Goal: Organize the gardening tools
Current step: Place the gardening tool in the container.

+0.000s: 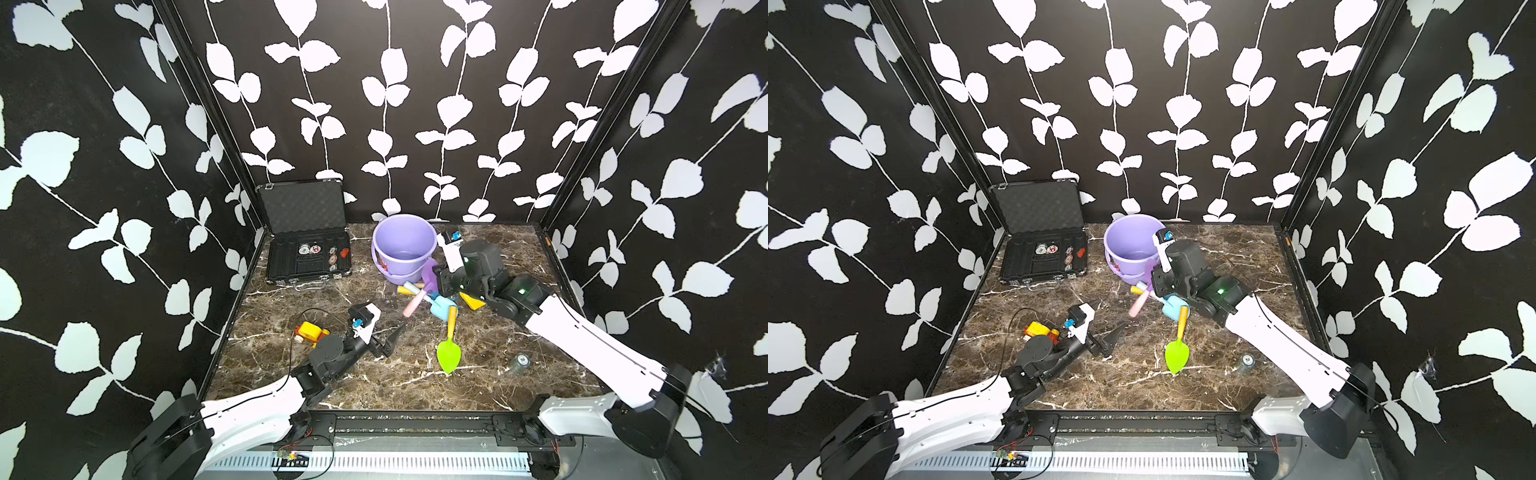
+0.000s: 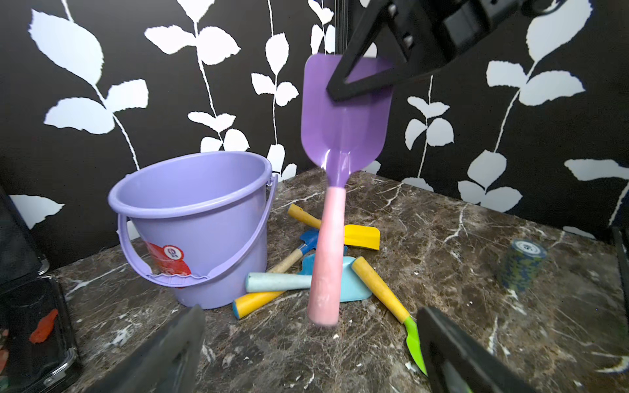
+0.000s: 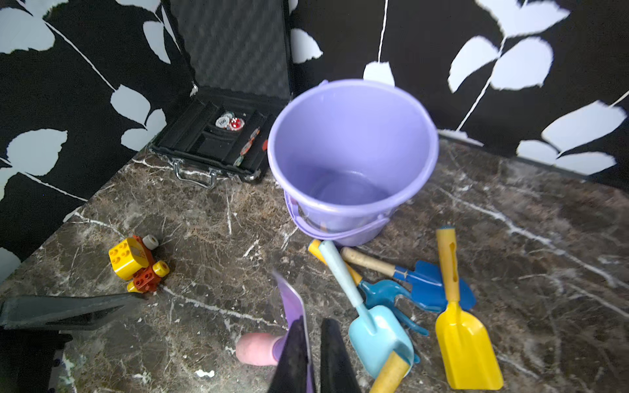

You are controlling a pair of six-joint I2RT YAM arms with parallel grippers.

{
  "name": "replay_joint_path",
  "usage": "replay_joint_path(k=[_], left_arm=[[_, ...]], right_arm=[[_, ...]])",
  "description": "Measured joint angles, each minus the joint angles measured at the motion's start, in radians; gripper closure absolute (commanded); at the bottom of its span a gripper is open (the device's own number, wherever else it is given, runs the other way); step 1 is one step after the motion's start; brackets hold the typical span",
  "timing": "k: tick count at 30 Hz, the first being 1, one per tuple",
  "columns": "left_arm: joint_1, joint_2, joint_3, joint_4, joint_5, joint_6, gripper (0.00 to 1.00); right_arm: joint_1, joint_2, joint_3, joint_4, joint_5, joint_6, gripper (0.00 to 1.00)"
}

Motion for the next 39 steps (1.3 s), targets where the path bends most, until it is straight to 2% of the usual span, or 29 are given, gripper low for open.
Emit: replay_joint_path(k=[5, 11, 22, 31, 39], left_arm=[[0.000, -0.076, -0.039, -0.057, -0.039, -0.018, 0.01], [0.000, -0.090, -0.047, -0.085, -0.077, -0.034, 0.01], [0.000, -0.127, -0.068, -0.104, -0.127, -0.065, 0.01], [0.000, -0.170, -0.068, -0.127, -0.156, -0.079, 0.01], [0.000, -0.185, -0.068, -0.148, -0.182, -0.092, 0.01]], right_arm=[[0.000, -0.008, 0.133, -0.020, 0.055, -0.065, 1.00], [0.000, 0.052, 0.264, -0.008, 0.121, -0.147, 1.00], [0.000, 0.407, 0.565, 0.053, 0.254, -0.332, 1.00], [-0.019, 0.724, 0.873, 0.013, 0.278, -0.406, 1.00], [-0.053, 0.854, 0.940, -0.041, 0.267, -0.410, 1.00]])
